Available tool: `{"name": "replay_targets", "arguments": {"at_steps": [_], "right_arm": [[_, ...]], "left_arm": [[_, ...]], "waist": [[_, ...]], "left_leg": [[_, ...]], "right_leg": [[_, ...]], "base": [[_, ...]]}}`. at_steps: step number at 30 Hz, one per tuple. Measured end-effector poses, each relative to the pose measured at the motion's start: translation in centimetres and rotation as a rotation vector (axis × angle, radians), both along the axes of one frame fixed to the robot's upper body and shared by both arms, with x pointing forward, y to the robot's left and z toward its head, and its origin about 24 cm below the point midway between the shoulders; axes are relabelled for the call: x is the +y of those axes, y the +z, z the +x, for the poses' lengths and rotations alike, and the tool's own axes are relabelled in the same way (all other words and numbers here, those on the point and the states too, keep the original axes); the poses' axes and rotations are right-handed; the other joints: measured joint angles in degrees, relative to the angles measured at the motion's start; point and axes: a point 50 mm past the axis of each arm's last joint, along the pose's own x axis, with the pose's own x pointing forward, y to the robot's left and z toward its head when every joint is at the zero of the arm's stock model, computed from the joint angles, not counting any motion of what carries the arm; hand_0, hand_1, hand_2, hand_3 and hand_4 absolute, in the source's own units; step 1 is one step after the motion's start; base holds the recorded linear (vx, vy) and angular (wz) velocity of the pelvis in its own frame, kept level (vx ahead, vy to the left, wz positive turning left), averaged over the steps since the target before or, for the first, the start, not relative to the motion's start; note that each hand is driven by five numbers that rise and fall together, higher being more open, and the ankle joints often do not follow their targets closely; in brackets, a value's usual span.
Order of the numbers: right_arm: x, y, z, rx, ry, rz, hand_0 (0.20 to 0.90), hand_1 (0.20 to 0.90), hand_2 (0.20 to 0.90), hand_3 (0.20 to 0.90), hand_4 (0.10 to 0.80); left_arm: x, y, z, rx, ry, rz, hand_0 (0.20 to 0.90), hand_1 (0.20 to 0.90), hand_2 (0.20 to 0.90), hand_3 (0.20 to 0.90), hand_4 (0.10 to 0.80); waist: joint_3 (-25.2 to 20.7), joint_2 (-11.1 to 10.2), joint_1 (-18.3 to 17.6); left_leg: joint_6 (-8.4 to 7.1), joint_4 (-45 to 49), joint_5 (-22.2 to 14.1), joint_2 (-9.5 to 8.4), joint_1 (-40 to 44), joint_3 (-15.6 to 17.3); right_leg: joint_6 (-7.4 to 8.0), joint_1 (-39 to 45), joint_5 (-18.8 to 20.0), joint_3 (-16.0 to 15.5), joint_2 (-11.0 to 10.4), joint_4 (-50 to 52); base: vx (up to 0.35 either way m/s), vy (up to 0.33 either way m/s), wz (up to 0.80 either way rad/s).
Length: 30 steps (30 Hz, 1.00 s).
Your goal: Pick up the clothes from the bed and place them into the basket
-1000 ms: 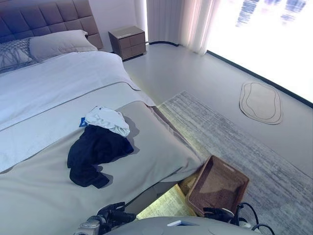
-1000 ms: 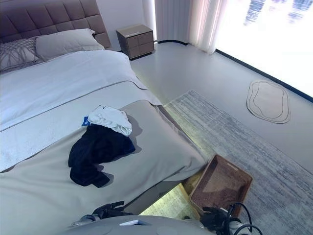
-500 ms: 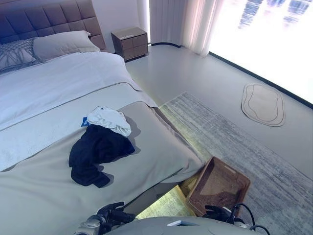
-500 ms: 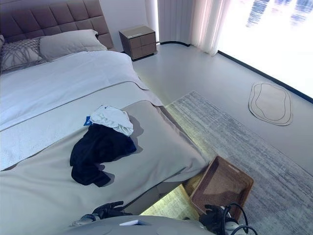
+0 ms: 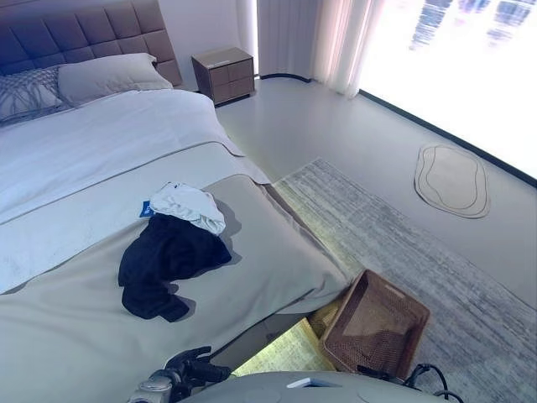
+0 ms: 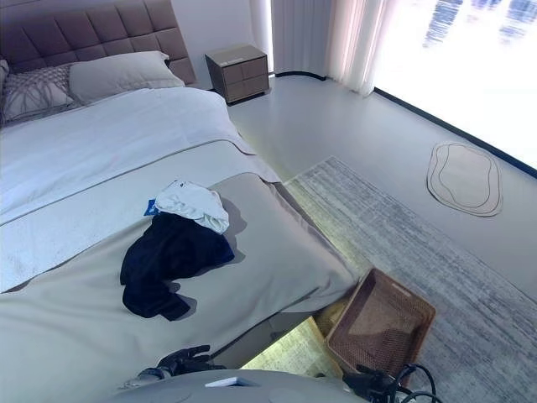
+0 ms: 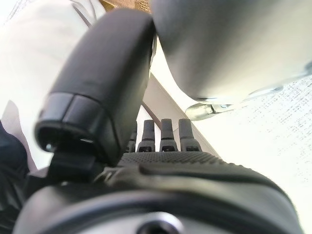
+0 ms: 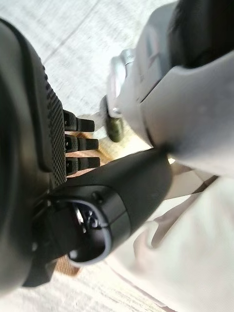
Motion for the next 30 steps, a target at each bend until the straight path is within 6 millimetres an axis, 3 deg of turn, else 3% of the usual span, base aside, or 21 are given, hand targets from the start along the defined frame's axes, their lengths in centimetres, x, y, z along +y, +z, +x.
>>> {"name": "replay_targets", "arguments": {"at_steps": [2, 5, 6, 9, 11, 13, 15, 19, 22, 26, 30], "right_arm": [[-0.3, 0.3, 1.1, -0.016, 0.120, -0.086, 0.900, 0.900, 0.900, 0.900, 0.800], [-1.5, 1.7, 4.7, -0.112, 0.256, -0.218, 0.900, 0.900, 0.900, 0.900, 0.800], [-2.3, 2.8, 7.0, -0.179, 0.275, -0.269, 0.900, 0.900, 0.900, 0.900, 0.800], [-5.1, 8.4, 15.0, -0.404, 0.380, -0.460, 0.900, 0.900, 0.900, 0.900, 0.800], [-5.7, 11.8, 19.1, -0.515, 0.380, -0.542, 0.900, 0.900, 0.900, 0.900, 0.800], [-5.9, 17.1, 23.7, -0.678, 0.394, -0.638, 0.900, 0.900, 0.900, 0.900, 0.800], [-4.9, 21.2, 26.9, -0.800, 0.462, -0.719, 0.900, 0.900, 0.900, 0.900, 0.800], [-1.8, 26.2, 30.4, -0.916, 0.685, -0.917, 0.900, 0.900, 0.900, 0.900, 0.800], [0.1, 28.2, 31.4, -0.965, 0.794, -1.076, 0.900, 0.900, 0.900, 0.900, 0.800], [1.6, 32.9, 32.9, -1.075, 0.735, -1.231, 0.900, 0.900, 0.900, 0.900, 0.800], [1.2, 37.0, 33.6, -1.098, 0.586, -1.340, 0.900, 0.900, 0.900, 0.900, 0.800]], "left_arm": [[-0.1, 0.2, 0.9, -0.022, -0.012, 0.002, 0.900, 0.900, 0.900, 0.900, 0.800], [-0.3, 0.3, 1.4, -0.041, -0.035, 0.013, 0.900, 0.900, 0.900, 0.900, 0.800], [-0.3, 0.4, 1.7, -0.060, -0.040, 0.018, 0.900, 0.900, 0.900, 0.900, 0.800], [-0.5, 1.1, 3.8, -0.138, -0.102, 0.027, 0.900, 0.900, 0.900, 0.900, 0.800], [-0.3, 1.4, 4.8, -0.164, -0.098, 0.029, 0.900, 0.900, 0.900, 0.900, 0.800], [-0.4, 2.2, 6.6, -0.220, -0.111, 0.030, 0.900, 0.900, 0.900, 0.900, 0.800], [-0.7, 2.6, 7.6, -0.270, -0.104, 0.016, 0.900, 0.900, 0.900, 0.900, 0.800], [-1.8, 3.9, 10.0, -0.384, -0.135, -0.014, 0.900, 0.900, 0.900, 0.900, 0.800], [-1.8, 4.8, 11.5, -0.442, -0.138, -0.002, 0.900, 0.900, 0.900, 0.900, 0.800], [-0.3, 5.3, 11.8, -0.448, -0.136, 0.063, 0.900, 0.900, 0.900, 0.900, 0.800], [0.5, 4.7, 10.5, -0.411, -0.115, 0.083, 0.900, 0.900, 0.900, 0.900, 0.800]], "waist": [[0.3, -0.2, 1.4], [1.2, -0.7, 3.7], [1.8, -0.8, 4.5], [3.5, -1.0, 7.3], [4.8, -1.0, 8.7], [7.4, -0.6, 10.3], [9.3, -0.3, 12.2], [13.9, 1.2, 15.6], [16.8, 1.6, 18.5], [21.6, 1.6, 21.1], [24.9, 1.5, 22.4]], "left_leg": [[-0.08, 0.1, 0.4, -0.03, -0.6, -1.0], [-0.14, 0.0, 1.3, -0.16, -2.5, -3.6], [-0.19, 0.2, 1.8, -0.24, -3.3, -4.3], [-0.44, 0.3, 4.3, -0.20, -8.0, -7.9], [-0.66, 0.6, 5.6, -0.06, -10.6, -9.8], [-0.88, 1.2, 6.7, -0.01, -13.6, -12.3], [-1.11, 1.7, 7.0, -0.31, -15.3, -14.1], [-1.13, 3.5, 7.0, -1.66, -17.6, -17.0], [-1.31, 4.1, 7.0, -2.44, -19.1, -19.1], [-1.37, 4.3, 7.1, -3.16, -21.3, -20.1], [-1.29, 5.2, 7.2, -4.47, -23.4, -20.5]], "right_leg": [[-0.01, -0.2, 0.0, -0.9, 0.0, 0.0], [0.00, -0.3, 0.0, -3.6, 0.0, -0.3], [0.00, -0.6, 0.0, -4.2, 0.1, -0.3], [-0.11, -3.5, 0.6, -7.9, 0.4, -0.1], [-0.30, -5.2, 1.0, -9.7, 0.8, 0.0], [-0.49, -6.4, 1.2, -11.9, 1.2, 0.0], [-0.41, -7.0, 1.1, -13.7, 1.2, 0.0], [-0.13, -7.1, 0.8, -16.6, 0.5, 0.5], [0.63, -7.9, 0.2, -18.5, -0.1, 1.9], [1.02, -10.5, -0.8, -19.3, -1.2, 4.5], [1.53, -12.9, -1.2, -19.4, -3.1, 6.7]], "base": [[0.013, -0.024, 0.27], [-0.016, -0.025, 0.44], [-0.132, -0.045, 0.42], [-0.180, -0.057, 0.61], [-0.129, -0.022, 0.52], [-0.087, 0.033, 0.59], [-0.025, 0.096, 0.49], [0.033, 0.037, 0.40], [0.036, -0.029, 0.39], [0.016, 0.071, 0.16], [0.049, 0.134, 0.09]]}}
